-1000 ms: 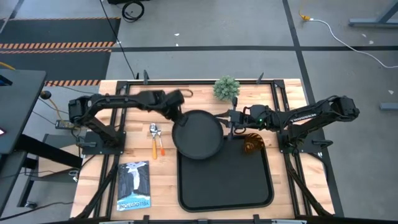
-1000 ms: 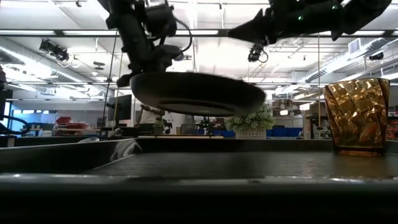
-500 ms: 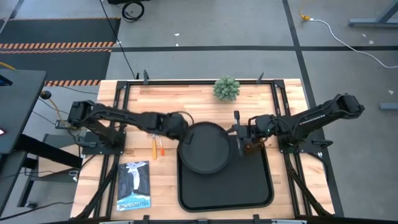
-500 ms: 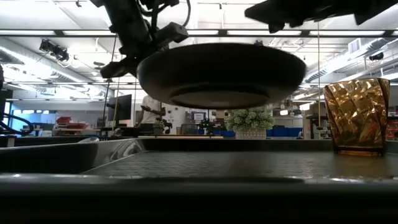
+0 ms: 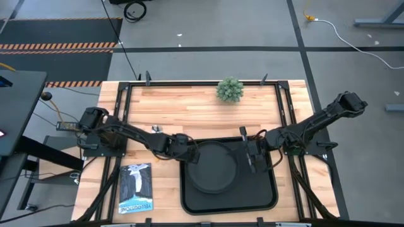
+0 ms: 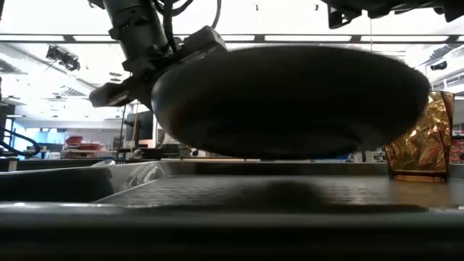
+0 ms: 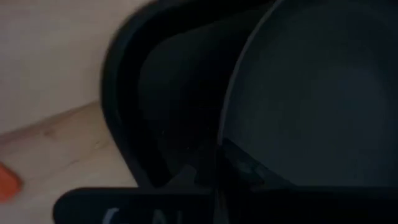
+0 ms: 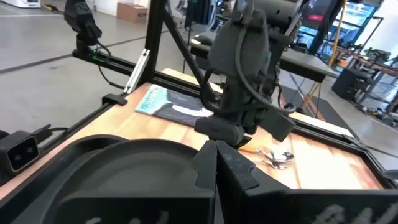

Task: Pick and place plate/cup/fork/spoon on tray
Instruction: Put the black plate on the black serving tray to the bottom left of the brown cup

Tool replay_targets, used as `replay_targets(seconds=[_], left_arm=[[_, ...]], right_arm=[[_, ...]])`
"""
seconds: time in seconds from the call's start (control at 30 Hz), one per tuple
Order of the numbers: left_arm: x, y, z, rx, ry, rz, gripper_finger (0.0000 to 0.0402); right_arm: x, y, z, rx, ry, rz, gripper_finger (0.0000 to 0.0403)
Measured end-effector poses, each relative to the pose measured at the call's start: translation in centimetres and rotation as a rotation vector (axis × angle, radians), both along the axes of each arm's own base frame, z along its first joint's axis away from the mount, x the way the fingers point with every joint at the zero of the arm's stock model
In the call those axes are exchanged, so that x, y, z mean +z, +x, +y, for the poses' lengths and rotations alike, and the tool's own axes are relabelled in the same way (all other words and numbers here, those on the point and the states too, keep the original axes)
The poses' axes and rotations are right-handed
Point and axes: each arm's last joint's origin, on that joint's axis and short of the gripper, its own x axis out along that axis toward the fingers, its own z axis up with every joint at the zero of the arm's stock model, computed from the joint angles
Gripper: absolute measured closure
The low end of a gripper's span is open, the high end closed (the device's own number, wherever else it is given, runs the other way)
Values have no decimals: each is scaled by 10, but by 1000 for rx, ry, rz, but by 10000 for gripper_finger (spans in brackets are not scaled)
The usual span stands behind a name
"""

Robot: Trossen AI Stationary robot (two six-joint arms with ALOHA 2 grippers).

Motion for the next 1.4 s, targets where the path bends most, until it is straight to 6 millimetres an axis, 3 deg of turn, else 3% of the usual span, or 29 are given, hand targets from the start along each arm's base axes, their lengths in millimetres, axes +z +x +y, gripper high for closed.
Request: replay_targets(seconds=[0.23, 0.43, 0.73, 1.4], left_arm=[[5, 0, -12, 45, 7, -33, 388], [11, 16, -21, 33, 23, -32, 389], [-1, 45, -29, 15, 63, 38, 389], [-5, 76, -36, -14, 93, 8, 388]], right_arm=[[0, -1, 3, 10, -7, -4, 393], [1, -1, 3, 12, -20, -10, 393], [0, -1, 3, 15, -20, 0, 392], [-2, -1, 3, 25, -29, 12, 392]])
